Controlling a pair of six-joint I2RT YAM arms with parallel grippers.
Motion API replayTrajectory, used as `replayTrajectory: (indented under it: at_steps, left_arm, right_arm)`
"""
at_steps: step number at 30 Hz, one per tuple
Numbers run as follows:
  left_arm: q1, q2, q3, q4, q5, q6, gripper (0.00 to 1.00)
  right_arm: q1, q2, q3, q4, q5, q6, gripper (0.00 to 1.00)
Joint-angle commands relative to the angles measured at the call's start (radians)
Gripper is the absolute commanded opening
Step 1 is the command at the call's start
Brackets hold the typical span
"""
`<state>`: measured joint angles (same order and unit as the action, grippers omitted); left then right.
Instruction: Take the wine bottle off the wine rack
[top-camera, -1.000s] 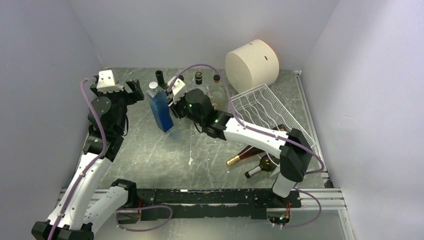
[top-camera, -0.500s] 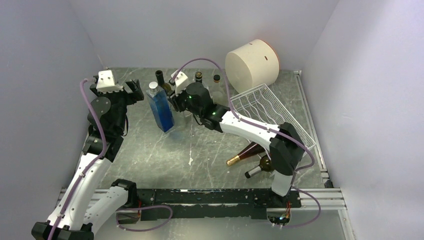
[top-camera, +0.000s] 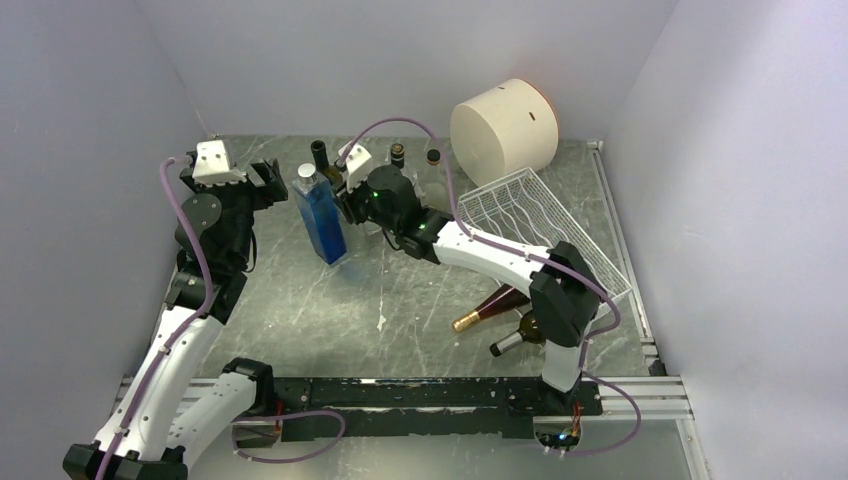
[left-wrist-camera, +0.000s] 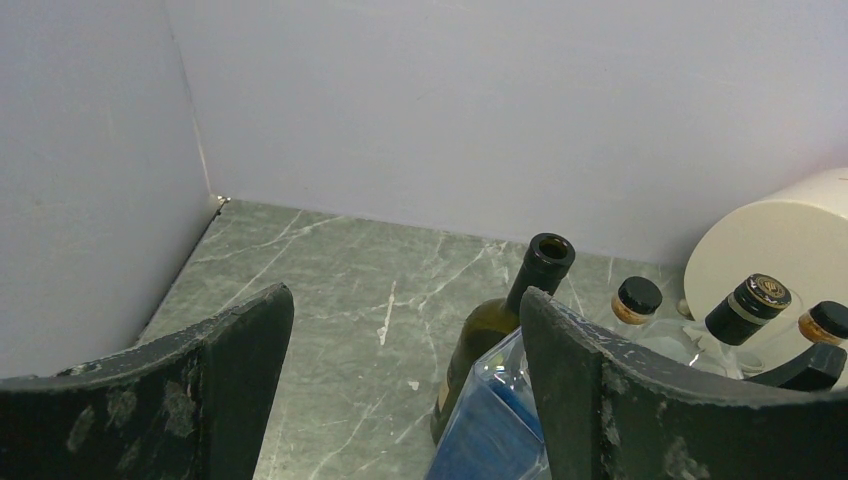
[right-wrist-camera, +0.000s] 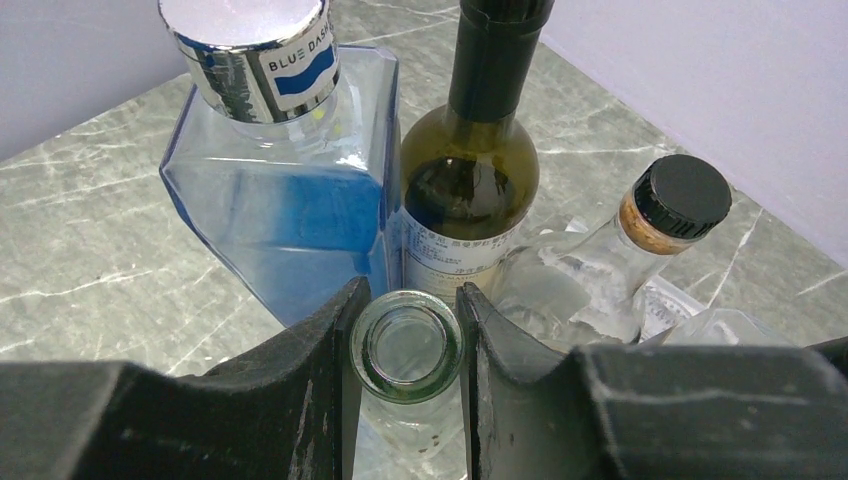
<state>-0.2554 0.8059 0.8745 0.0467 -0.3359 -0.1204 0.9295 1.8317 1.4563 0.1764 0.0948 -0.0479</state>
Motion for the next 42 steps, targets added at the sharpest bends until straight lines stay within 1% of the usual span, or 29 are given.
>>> replayTrajectory:
  at_steps: [1, 3, 6, 10, 14, 18, 23, 25, 28, 30, 33, 36, 39, 42]
  left_arm:
    - [-0.001, -0.008, 0.032, -0.005, 0.005, -0.005, 0.87]
    - [-0.001, -0.010, 0.031, -0.004, 0.006, -0.006, 0.87]
    - [-0.001, -0.007, 0.031, -0.004, 0.005, -0.005, 0.87]
    - [-0.001, 0.000, 0.031, -0.005, 0.005, -0.004, 0.87]
    - [-0.001, 0.007, 0.031, -0.005, 0.000, -0.003, 0.87]
    - [-0.001, 0.010, 0.028, -0.002, -0.001, 0.000, 0.87]
    - [-0.001, 0.026, 0.031, -0.006, -0.007, 0.005, 0.86]
    - [-0.001, 0.027, 0.029, -0.005, -0.008, 0.005, 0.86]
    - [-0.001, 0.031, 0.032, -0.009, -0.009, 0.005, 0.86]
    - [-0.001, 0.031, 0.033, -0.010, -0.006, 0.002, 0.86]
    - [-0.001, 0.032, 0.033, -0.012, 0.006, -0.007, 0.86]
    - [-0.001, 0.039, 0.036, -0.014, 0.013, -0.012, 0.86]
    - [-0.001, 0.046, 0.038, -0.019, 0.018, -0.014, 0.86]
    - [-0.001, 0.047, 0.040, -0.019, 0.022, -0.015, 0.86]
  right_arm:
    - [-0.004, 0.020, 0.045, 0.069, 0.021, 0.005, 0.01]
    - [-0.003, 0.025, 0.043, 0.070, 0.026, 0.010, 0.13]
    - [-0.004, 0.026, 0.043, 0.066, 0.033, 0.010, 0.34]
    - [-0.004, 0.012, 0.059, 0.039, 0.024, 0.004, 0.52]
    - [-0.004, -0.041, 0.048, 0.015, 0.010, -0.007, 0.69]
    - [-0.004, -0.161, -0.016, -0.031, -0.027, -0.041, 0.77]
    - [0.001, -0.366, -0.181, -0.146, -0.085, -0.119, 0.86]
    - [0.007, -0.453, -0.243, -0.239, -0.105, -0.186, 0.90]
    - [0.034, -0.575, -0.323, -0.427, -0.106, -0.302, 0.98]
    - [0.060, -0.648, -0.369, -0.561, -0.099, -0.370, 1.00]
    - [0.092, -0.734, -0.424, -0.770, -0.054, -0.451, 1.00]
    - [0.116, -0.798, -0.491, -0.947, 0.062, -0.519, 1.00]
    - [0.128, -0.841, -0.557, -1.019, 0.174, -0.579, 1.00]
    - [0.138, -0.825, -0.607, -1.051, 0.217, -0.629, 1.00]
